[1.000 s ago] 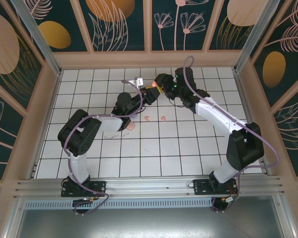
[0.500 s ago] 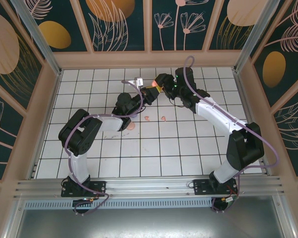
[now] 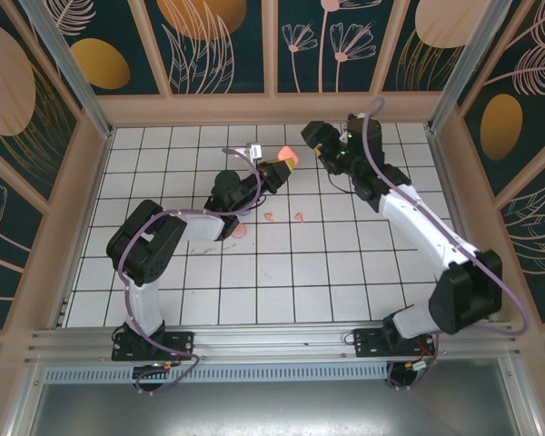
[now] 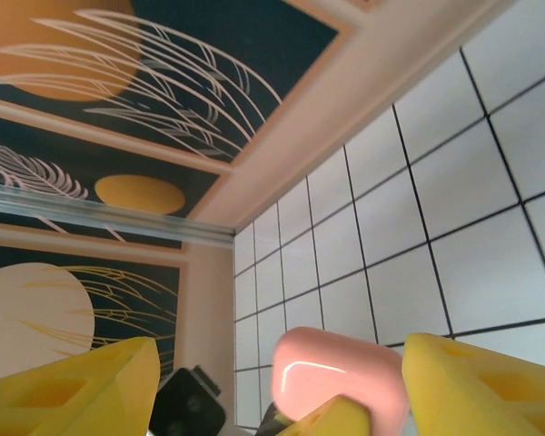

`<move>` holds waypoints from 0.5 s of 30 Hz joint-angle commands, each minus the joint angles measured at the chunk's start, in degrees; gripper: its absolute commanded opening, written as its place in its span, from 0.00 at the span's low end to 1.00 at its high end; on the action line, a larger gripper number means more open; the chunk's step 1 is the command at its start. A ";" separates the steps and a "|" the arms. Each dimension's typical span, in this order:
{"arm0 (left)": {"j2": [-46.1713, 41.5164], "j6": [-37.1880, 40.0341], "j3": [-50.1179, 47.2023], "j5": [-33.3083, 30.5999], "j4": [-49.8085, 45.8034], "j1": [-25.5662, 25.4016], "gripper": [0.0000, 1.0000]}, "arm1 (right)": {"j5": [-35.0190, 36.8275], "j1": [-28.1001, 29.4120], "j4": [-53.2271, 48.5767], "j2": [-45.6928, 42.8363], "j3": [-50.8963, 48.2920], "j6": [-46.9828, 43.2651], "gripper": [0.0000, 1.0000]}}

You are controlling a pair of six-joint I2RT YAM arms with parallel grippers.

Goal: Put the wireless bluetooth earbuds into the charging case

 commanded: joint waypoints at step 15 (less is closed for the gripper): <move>-4.07 10.41 5.49 25.27 -17.69 1.45 0.00 | -9.31 -4.32 -3.72 -15.61 -15.45 -34.73 0.72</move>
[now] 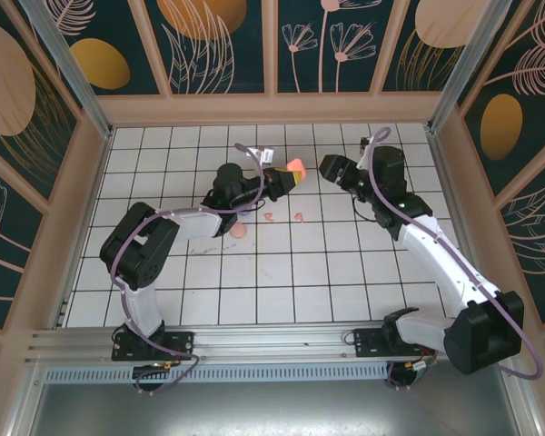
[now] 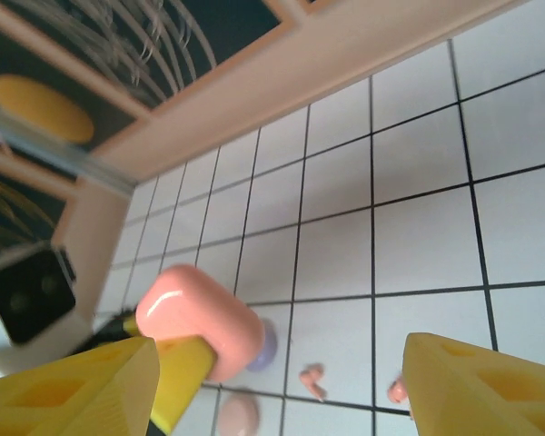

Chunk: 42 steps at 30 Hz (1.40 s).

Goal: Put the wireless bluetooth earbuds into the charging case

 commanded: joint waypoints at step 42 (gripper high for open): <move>-7.24 1.38 4.17 21.73 -3.77 0.87 0.00 | -18.78 -7.64 5.80 4.16 -6.32 -11.39 0.58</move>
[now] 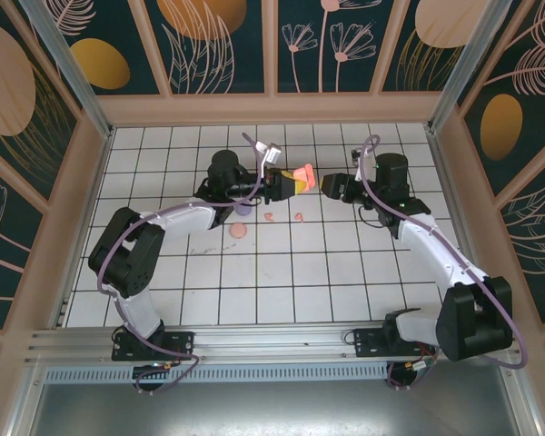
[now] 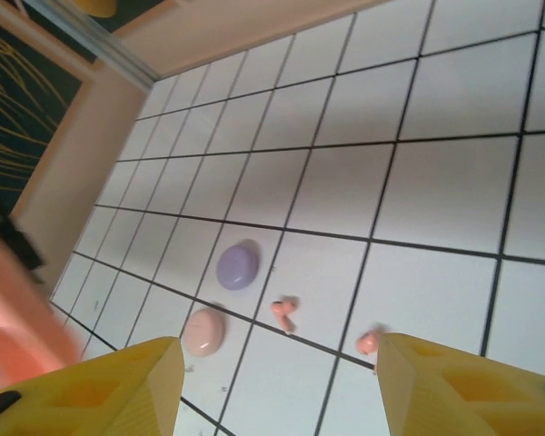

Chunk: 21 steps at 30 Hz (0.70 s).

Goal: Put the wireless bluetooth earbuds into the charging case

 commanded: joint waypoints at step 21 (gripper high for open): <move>-3.80 2.78 -4.11 -9.06 5.54 1.37 0.00 | -0.19 -0.16 -0.29 -6.67 -2.27 11.31 0.58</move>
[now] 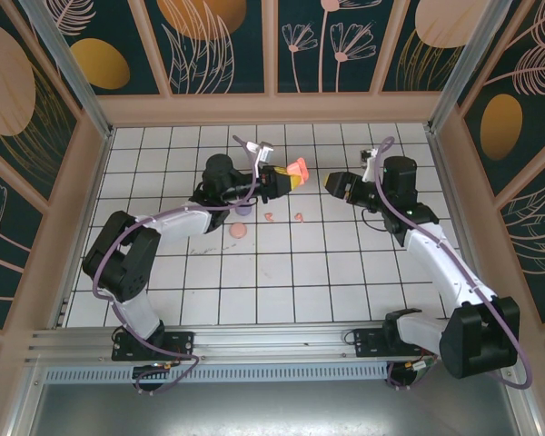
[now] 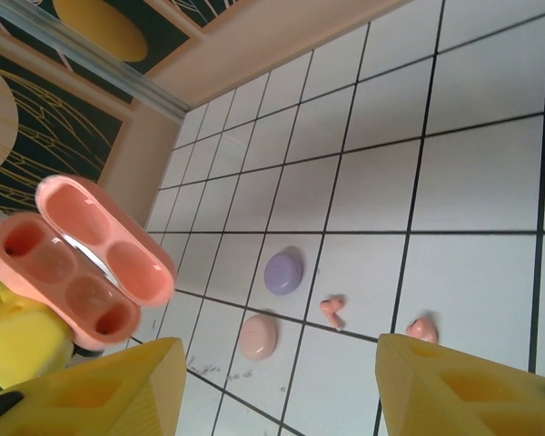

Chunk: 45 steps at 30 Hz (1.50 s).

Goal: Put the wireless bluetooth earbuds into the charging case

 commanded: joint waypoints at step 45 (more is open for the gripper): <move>1.18 -8.19 0.96 7.31 10.67 0.96 0.00 | -9.59 7.96 6.74 11.03 11.24 -3.12 0.05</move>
